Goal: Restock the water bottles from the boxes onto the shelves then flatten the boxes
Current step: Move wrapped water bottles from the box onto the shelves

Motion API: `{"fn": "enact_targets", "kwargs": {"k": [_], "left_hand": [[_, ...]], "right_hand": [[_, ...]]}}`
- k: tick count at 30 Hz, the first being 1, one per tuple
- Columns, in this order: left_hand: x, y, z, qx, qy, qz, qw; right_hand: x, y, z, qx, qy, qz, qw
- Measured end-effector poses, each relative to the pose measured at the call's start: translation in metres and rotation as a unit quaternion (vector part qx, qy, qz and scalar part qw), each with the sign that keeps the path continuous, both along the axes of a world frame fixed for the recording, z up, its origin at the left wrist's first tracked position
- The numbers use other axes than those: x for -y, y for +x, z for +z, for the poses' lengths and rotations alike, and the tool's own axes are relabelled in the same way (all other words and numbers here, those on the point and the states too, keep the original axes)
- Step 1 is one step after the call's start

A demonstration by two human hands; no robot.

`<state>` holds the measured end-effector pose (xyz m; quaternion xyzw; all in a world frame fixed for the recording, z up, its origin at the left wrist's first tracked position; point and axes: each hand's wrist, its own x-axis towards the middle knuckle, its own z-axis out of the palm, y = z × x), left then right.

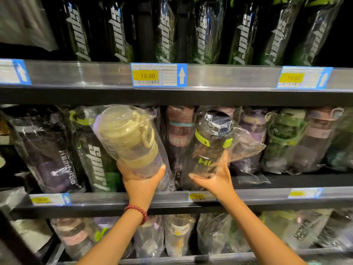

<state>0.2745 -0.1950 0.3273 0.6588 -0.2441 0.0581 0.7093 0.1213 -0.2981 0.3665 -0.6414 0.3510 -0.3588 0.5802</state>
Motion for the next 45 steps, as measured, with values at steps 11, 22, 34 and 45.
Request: {"fn": "enact_targets", "kwargs": {"k": [11,22,34,45], "left_hand": [[-0.004,0.004,0.006,0.060,0.056,-0.022,0.996],[0.003,0.010,0.010,0.071,0.094,-0.029,0.993],[0.000,0.008,0.009,0.077,0.109,-0.025,0.991],[0.001,0.008,0.008,0.069,0.101,-0.025,0.992]], "right_hand": [[0.004,0.001,-0.002,-0.097,-0.117,0.043,0.987],[0.006,0.002,-0.009,-0.053,-0.102,0.047,0.992],[0.015,0.001,-0.006,-0.017,-0.071,0.128,0.989],[0.018,-0.002,-0.004,-0.009,-0.073,0.157,0.985]]}}
